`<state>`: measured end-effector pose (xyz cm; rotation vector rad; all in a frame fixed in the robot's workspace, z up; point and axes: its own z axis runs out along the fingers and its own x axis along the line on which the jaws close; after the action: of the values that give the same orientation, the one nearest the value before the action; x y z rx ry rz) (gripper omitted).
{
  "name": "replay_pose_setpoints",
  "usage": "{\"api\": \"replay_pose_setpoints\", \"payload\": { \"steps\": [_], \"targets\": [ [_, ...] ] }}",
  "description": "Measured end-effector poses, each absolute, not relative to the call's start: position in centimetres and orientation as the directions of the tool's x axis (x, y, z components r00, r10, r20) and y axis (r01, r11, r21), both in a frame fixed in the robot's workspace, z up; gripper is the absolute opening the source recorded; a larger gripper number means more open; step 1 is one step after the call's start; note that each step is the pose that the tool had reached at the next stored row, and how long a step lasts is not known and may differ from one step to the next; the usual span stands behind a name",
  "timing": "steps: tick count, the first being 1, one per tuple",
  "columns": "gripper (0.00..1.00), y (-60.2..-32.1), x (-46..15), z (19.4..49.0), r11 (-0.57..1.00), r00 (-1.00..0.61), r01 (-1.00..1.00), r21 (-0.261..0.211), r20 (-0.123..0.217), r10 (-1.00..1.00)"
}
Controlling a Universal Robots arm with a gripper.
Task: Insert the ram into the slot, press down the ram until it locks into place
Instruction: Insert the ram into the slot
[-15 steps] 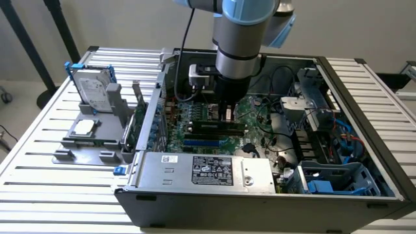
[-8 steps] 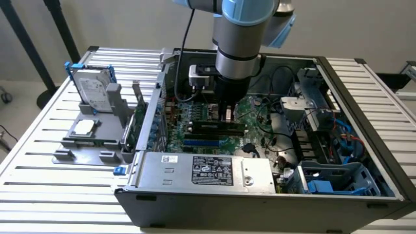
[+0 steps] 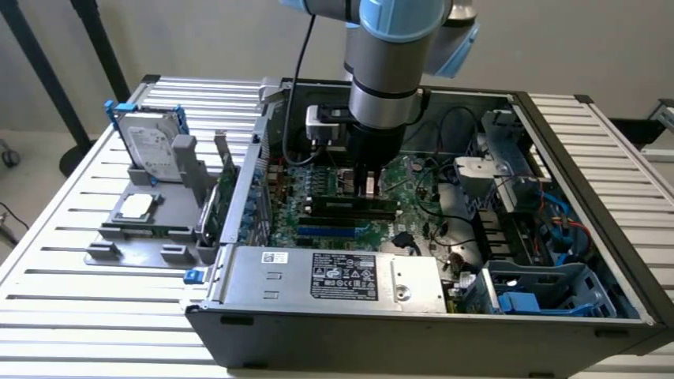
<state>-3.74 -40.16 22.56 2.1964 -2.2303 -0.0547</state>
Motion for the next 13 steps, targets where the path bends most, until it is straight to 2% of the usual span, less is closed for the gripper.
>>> {"api": "replay_pose_setpoints", "payload": {
  "steps": [13],
  "targets": [
    [0.14,-40.2,-3.87,22.27,0.012,-0.013,-0.999,0.032,-0.017,-1.0]
  ]
}}
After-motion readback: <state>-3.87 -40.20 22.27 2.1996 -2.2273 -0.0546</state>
